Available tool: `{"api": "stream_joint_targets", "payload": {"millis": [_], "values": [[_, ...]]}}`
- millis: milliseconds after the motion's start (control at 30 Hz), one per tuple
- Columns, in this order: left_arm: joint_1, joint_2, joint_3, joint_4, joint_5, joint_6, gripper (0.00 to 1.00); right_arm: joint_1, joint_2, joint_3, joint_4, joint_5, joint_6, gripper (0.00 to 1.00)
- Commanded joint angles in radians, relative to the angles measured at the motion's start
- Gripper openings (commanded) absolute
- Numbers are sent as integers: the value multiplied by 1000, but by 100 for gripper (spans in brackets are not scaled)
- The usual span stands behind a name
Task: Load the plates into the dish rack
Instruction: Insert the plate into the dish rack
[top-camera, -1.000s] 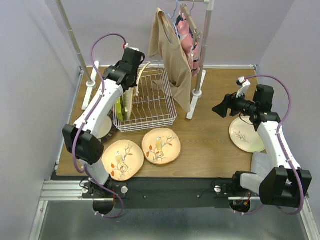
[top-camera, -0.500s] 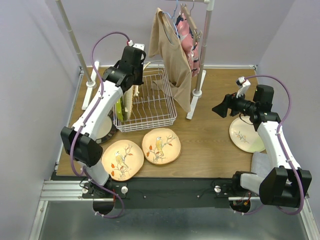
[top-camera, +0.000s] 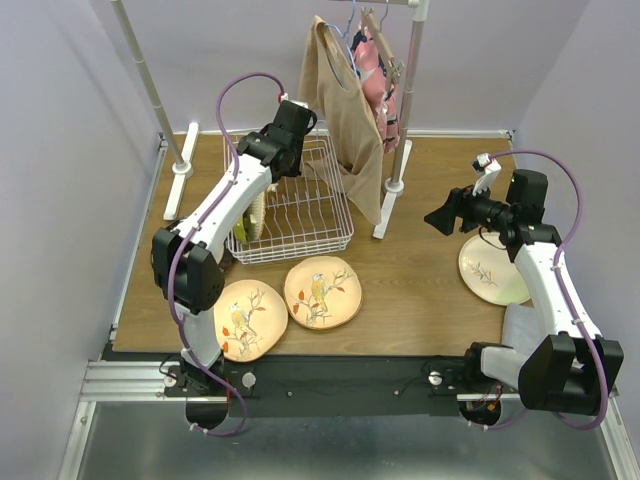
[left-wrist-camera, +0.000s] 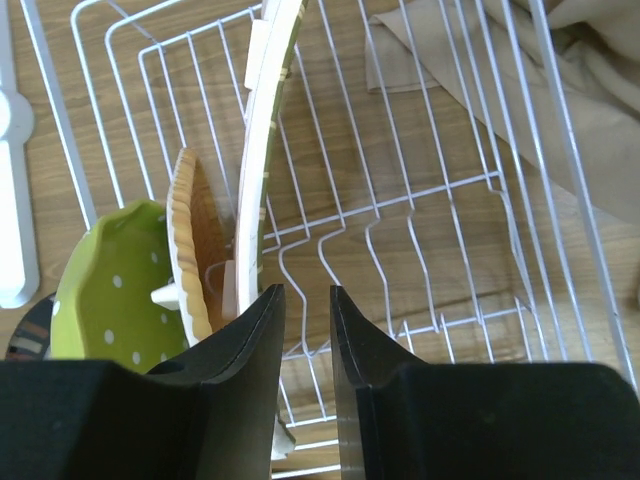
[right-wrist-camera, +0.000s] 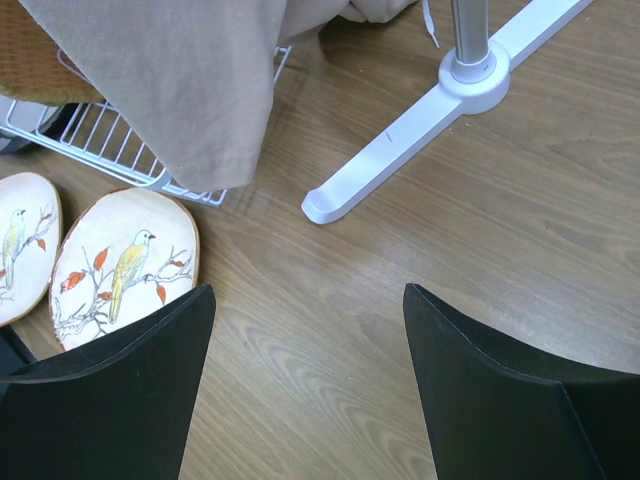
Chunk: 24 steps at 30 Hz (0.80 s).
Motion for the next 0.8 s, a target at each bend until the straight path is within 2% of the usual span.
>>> {"api": "stream_joint_targets", "payload": {"millis": [0,367,767], "values": [[-9,12,62,-38,-105,5,34,-7,7,-14,15,25,-10,84],[-18,-57,45,33,-45,25,34,-7,10,-14,15,25,-12,84],[-9,78,178,-41,-130,36,34,-7,8,-14,15,28,-15,84]]}}
